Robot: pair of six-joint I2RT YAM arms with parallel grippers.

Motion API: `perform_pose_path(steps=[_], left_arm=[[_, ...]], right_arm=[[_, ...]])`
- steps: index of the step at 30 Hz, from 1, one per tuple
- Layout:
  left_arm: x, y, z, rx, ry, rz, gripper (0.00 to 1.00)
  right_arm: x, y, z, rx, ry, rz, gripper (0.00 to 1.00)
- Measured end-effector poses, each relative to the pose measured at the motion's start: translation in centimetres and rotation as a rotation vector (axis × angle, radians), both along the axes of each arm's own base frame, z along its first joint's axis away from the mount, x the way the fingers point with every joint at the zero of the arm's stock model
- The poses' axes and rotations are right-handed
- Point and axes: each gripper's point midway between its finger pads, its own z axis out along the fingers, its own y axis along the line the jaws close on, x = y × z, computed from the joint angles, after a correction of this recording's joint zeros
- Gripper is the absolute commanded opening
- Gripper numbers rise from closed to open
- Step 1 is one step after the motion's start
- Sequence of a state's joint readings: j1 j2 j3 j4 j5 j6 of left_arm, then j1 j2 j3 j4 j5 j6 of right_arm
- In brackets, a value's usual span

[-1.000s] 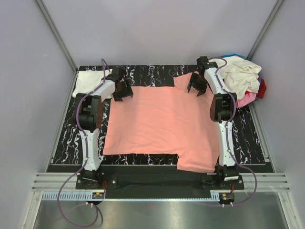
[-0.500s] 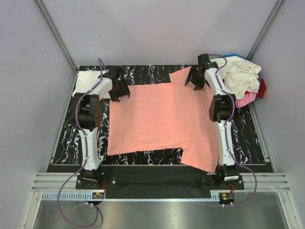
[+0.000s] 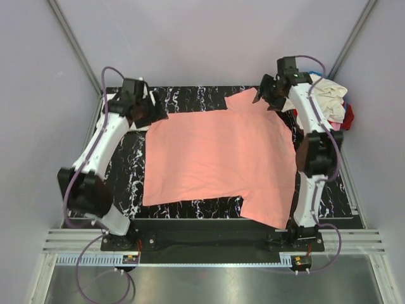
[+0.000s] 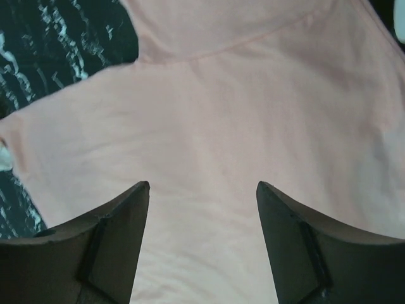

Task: Fold and stack the t-shirts
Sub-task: Flatten the tshirt out, then fold the tshirt

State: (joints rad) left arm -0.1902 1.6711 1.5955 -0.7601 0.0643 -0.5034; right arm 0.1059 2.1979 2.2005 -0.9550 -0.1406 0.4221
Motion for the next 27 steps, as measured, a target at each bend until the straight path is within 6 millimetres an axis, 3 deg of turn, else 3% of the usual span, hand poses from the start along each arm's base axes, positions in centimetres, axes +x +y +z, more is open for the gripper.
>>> perform_pose_path(steps=[3,6,8,12,15,19,22,27], left_arm=[[-6.5,0.5,1.5,0.0,-0.031,-0.005,0.78],[-14.1,1.6,-1.6,0.006,0.026,0.015,0.77],[-18.8,2.6,-4.6,0.002,0.11,0.047,0.75],[-24.3,3.6,-9.4,-0.042,0.187,0.125,0.7],[-26.8,4.0,-11.7,-0.062,0.246,0.174,0.72],[-27.2,4.1,-12.4,-0.08,0.277,0.249,0.75],[-27.4,3.8,-13.9,-0.108,0.288,0.288,0.78],[-28.4,3.4,-15.7,-0.077,0.33,0.313,0.78]], right_arm=[[-5.1,-0.1,3.8,0.015,-0.041,-0.008,0.77],[-11.6,0.4,6.0,0.044,-0.084,-0.011,0.77],[-15.5,1.0,6.1,0.068,-0.097,-0.008,0.77],[-21.3,2.7,3.5,0.097,-0.059,0.02,0.77],[-24.2,3.9,0.3,0.092,0.019,0.046,0.77],[-26.5,4.2,-2.6,0.084,0.094,0.05,0.78],[-27.5,3.9,-3.2,0.091,0.099,0.037,0.78],[-27.6,3.9,-2.7,0.104,0.072,0.034,0.78]])
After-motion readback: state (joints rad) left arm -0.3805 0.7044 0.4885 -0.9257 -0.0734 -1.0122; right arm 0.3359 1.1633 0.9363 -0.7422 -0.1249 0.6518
